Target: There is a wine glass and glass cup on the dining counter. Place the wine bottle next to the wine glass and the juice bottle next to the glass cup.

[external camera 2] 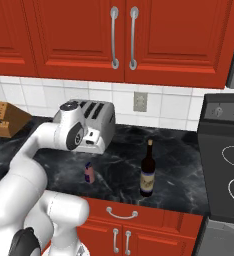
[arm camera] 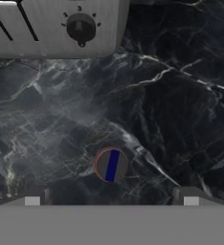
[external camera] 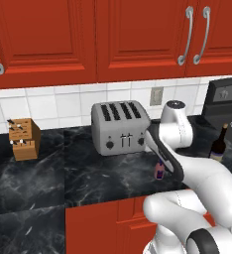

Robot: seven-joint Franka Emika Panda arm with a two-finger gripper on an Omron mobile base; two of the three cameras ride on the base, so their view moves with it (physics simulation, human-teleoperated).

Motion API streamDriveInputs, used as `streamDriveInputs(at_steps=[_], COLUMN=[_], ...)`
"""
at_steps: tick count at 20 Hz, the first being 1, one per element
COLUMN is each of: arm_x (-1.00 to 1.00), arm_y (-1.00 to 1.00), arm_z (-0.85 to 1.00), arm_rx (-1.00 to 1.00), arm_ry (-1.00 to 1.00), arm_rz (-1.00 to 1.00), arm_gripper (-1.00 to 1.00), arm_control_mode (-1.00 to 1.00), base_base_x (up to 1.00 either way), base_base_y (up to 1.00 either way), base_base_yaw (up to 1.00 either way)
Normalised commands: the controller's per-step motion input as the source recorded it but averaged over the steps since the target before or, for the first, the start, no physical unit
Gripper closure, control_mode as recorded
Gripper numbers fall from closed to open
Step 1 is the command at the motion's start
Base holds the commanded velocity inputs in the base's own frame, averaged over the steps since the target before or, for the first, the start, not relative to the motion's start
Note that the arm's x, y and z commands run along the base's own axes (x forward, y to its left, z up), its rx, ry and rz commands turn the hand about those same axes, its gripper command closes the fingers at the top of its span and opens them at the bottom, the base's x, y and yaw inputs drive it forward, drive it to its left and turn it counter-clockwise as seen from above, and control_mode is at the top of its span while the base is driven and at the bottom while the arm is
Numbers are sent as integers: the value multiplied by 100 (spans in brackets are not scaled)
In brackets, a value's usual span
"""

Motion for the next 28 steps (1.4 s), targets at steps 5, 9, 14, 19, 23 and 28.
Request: streamDriveInputs(at_steps=[5,9,14,19,23,28], arm_x=[3,0,0,0,1,1], arm_y=[0,0,0,0,0,0], arm_z=[-22,-23,-23,-22,-19,-17], arm_rx=[0,0,0,0,0,0], arm_ry=[0,0,0,0,0,0], arm_rz=[0,0,0,0,0,0], arm_gripper=[-100,-100,-100,-100,-100,-100], arm_control_mode=[-100,-100,-100,-100,-100,-100], base_base_x=[0,0,0,0,0,0], base_base_y=[0,0,0,0,0,0], base_base_yaw=[0,0,0,0,0,0])
